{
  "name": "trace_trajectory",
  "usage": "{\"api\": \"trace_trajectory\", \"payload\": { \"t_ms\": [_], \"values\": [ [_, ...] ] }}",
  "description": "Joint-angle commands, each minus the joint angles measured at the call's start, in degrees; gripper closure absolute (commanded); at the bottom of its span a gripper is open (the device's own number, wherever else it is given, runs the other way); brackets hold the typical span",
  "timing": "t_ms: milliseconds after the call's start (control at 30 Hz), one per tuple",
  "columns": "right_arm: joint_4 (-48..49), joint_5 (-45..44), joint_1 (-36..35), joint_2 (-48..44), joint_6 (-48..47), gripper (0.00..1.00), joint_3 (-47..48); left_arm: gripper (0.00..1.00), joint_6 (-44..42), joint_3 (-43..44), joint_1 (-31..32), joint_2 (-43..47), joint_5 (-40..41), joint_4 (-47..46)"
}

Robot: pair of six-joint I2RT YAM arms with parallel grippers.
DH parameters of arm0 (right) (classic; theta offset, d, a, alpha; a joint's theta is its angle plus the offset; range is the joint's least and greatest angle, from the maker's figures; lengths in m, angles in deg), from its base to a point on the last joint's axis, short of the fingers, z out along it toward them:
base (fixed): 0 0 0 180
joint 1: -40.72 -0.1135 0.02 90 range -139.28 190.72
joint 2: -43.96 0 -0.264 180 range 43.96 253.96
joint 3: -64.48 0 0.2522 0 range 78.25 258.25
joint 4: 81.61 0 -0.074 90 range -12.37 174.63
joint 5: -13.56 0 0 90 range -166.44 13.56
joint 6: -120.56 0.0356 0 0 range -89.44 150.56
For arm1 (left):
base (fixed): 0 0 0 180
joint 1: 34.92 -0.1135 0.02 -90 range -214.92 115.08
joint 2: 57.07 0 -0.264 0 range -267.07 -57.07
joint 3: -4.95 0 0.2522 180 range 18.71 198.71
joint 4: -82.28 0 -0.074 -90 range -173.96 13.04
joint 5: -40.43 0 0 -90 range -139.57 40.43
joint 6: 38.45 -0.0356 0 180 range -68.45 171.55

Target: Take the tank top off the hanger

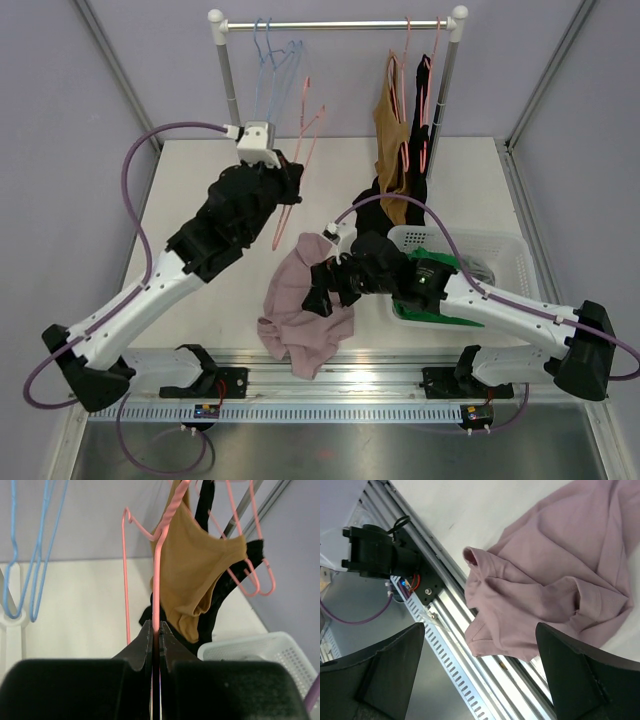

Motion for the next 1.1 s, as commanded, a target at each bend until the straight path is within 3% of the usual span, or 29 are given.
{"api": "trace_trajectory", "payload": {
  "t_ms": [0, 333, 667, 767, 1000, 1033, 1067],
  "values": [
    [4.0, -5.1, -0.3, -2.7, 1.4, 0.00, -1.4, 1.00, 1.7, 7.9, -1.2, -4.2, 1.3, 4.1],
    [3.0, -8.3, -0.3, -12.4, 2.5, 0.01, -8.8, 1.00, 2.4, 29.8, -12.5, -20.4, -7.8, 7.6],
    [1.6, -9.4, -0.3, -21.0, 3.2, 0.01, -12.5, 1.00, 0.9, 52.7, -19.3, -38.6, -12.0, 14.3],
    [1.6, -9.4, -0.2, -22.3, 3.2, 0.01, -13.5, 1.00, 2.3, 55.2, -20.5, -42.0, -12.9, 15.5],
    [1.3, -9.5, -0.3, -20.6, 2.2, 0.00, -14.7, 1.00, 4.6, 48.4, -21.5, -40.1, -14.8, 12.7],
    [1.0, -9.5, -0.2, -19.9, 2.2, 0.00, -14.6, 0.96, 4.8, 47.5, -21.4, -39.4, -14.8, 12.7],
    [0.9, -9.5, -0.2, -19.1, 1.9, 0.01, -14.0, 0.81, 5.2, 46.5, -21.4, -38.6, -14.9, 12.1]
  ]
}}
